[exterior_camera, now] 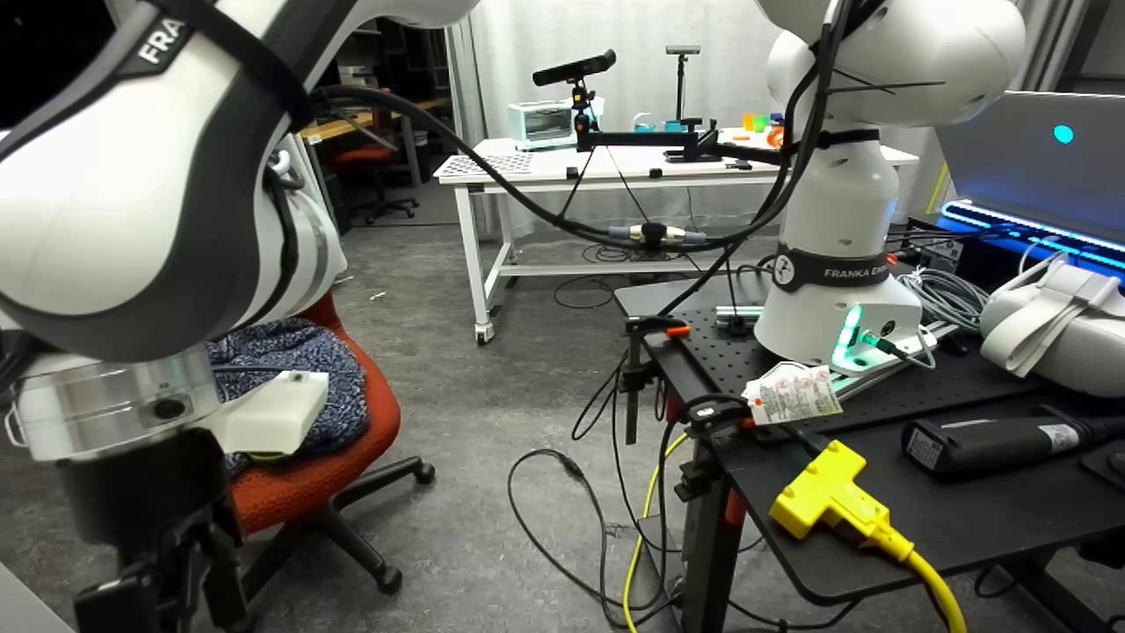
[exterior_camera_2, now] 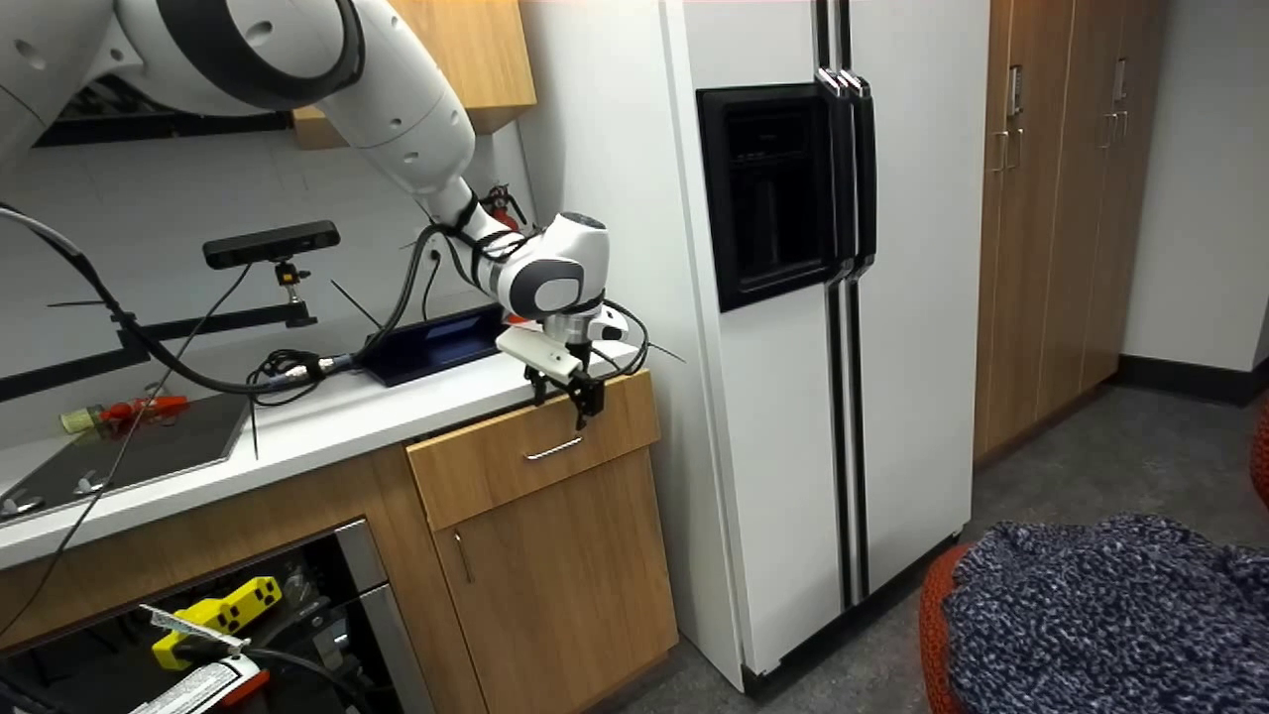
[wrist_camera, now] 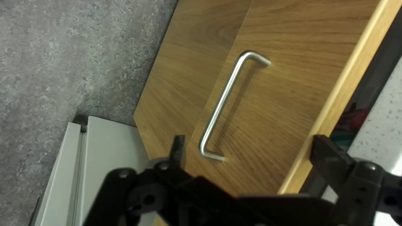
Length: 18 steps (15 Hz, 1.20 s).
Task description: Open the drawer on the far right
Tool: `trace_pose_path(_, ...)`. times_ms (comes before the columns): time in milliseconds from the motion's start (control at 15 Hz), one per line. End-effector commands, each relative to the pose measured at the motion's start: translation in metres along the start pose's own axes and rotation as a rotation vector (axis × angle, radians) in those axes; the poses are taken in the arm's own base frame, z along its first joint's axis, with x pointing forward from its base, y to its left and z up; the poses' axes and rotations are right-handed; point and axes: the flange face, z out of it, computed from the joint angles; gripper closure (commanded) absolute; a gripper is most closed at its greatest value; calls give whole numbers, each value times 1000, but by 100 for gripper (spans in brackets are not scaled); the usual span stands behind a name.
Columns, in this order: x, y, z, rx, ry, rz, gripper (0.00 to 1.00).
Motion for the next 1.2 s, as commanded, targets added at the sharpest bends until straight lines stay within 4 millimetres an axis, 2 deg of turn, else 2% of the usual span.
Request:
trace_pose_path(0, -21, 39, -2, -136, -29, 20, 0)
trace_pose_path(267, -42, 66, -23, -210, -39, 66, 0)
trace_pose_path(600, -44, 82, -55, -314, -1, 43, 0)
trace_pose_path(867, -37, 80, -91, -372, 54, 31, 0)
trace_pose_path(1133, -28, 54, -117, -308, 103, -7, 0)
